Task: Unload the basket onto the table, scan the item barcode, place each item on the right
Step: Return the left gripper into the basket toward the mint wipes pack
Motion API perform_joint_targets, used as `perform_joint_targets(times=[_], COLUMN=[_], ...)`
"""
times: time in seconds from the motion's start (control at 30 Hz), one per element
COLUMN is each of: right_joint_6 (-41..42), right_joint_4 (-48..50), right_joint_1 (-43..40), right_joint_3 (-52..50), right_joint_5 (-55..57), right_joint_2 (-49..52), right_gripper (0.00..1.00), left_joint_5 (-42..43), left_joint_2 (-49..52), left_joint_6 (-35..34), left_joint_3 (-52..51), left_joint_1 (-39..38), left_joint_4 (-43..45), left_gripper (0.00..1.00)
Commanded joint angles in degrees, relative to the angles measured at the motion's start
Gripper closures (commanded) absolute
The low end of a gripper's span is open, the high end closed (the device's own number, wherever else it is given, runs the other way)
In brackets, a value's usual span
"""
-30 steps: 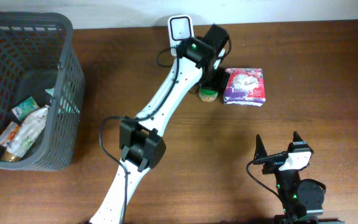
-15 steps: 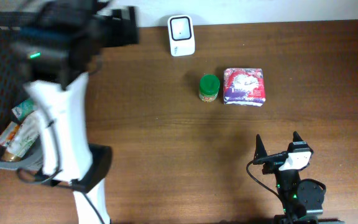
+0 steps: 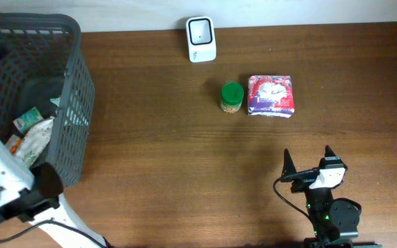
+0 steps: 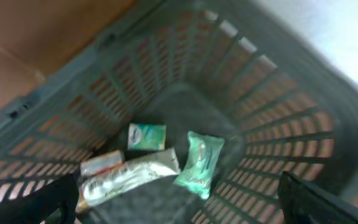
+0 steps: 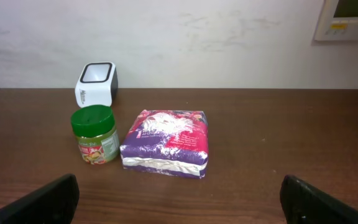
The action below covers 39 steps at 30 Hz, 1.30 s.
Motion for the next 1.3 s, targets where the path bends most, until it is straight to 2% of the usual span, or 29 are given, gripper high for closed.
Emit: perform_joint_targets(times=[0.0, 0.1, 0.17, 0.3, 0.43, 0.6, 0.93, 1.27], right_joint_6=[0.2, 0.2, 0.2, 0.2, 0.2, 0.2, 0.2, 0.2], right_joint_4=[-0.2, -0.2, -0.2, -0.2, -0.2, -0.2, -0.2, -0.2], right_joint_1=[0.4, 0.4, 0.4, 0.4, 0.4, 0.4, 0.4, 0.4], right_joint_3=[-0.5, -0.5, -0.5, -0.5, -0.5, -0.5, -0.5, -0.5], right_joint_5=[0.5, 0.5, 0.5, 0.5, 0.5, 0.5, 0.5, 0.5], right_joint_2=[-0.3, -0.3, -0.3, -0.3, -0.3, -0.3, -0.3, -0.3], right_gripper=[0.01, 0.01, 0.01, 0.01, 0.01, 0.01, 0.01, 0.02], left_joint_5=[10.3, 15.9, 16.0, 16.0, 15.9, 15.5, 13.2, 12.6], left_joint_2=[0.7, 1.2, 1.2, 1.2, 1.2, 1.3, 1.5, 5.8], left_joint_6=[5.6, 8.2, 8.2, 8.2, 8.2, 7.5, 7.3, 7.3], left_joint_3=[-8.8, -16.7, -22.3, -31.8, -39.4, -46.8, -56.8, -57.4], left_joint_1=[1.7, 1.5, 1.0, -0.5, -0.5, -0.5, -0.4, -0.4], left_joint_4=[3.0, 8.6, 12.9, 19.8, 25.1, 27.9, 33.6, 32.8], left_gripper=[0.00, 0.00, 0.10, 0.20, 0.26, 0.20, 0.21, 0.21])
